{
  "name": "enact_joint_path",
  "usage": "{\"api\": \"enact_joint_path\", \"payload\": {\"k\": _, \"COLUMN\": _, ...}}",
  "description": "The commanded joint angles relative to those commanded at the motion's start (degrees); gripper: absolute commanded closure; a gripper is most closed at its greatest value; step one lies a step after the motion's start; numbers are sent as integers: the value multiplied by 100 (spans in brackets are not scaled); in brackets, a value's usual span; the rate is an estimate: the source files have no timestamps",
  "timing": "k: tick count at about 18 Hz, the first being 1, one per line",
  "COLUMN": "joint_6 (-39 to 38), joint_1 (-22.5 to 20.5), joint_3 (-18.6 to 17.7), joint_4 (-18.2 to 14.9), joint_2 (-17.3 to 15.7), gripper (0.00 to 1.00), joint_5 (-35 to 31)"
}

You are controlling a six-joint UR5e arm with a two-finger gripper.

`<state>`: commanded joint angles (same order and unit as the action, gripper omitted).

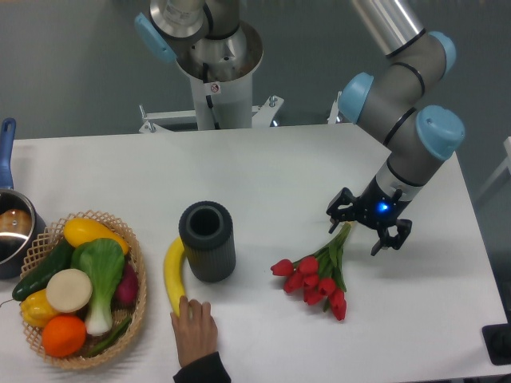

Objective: Pick up the flowers from the table
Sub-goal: 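Lower the open gripper over the tulip stems near the string tie, then close the gripper around the tulip stems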

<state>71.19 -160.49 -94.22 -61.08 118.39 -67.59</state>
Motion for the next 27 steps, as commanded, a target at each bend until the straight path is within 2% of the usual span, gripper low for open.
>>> {"api": "enact_joint_path", "payload": {"k": 6, "joint_6": 150, "joint_1": 246, "joint_3": -96, "joint_4": 0, "joint_2": 167, "gripper": 0, "joint_5": -26}}
{"api": "enact_joint_path", "payload": {"k": 21, "joint_6": 316, "joint_1": 246, "joint_3": -185, "joint_4": 9, "joint_2": 343, "gripper": 0, "joint_5": -53}}
{"api": "enact_joint_path", "payload": {"k": 27, "joint_6": 325, "joint_1": 246, "joint_3": -167, "joint_4": 132, "joint_2": 413, "gripper": 1, "joint_5": -53}}
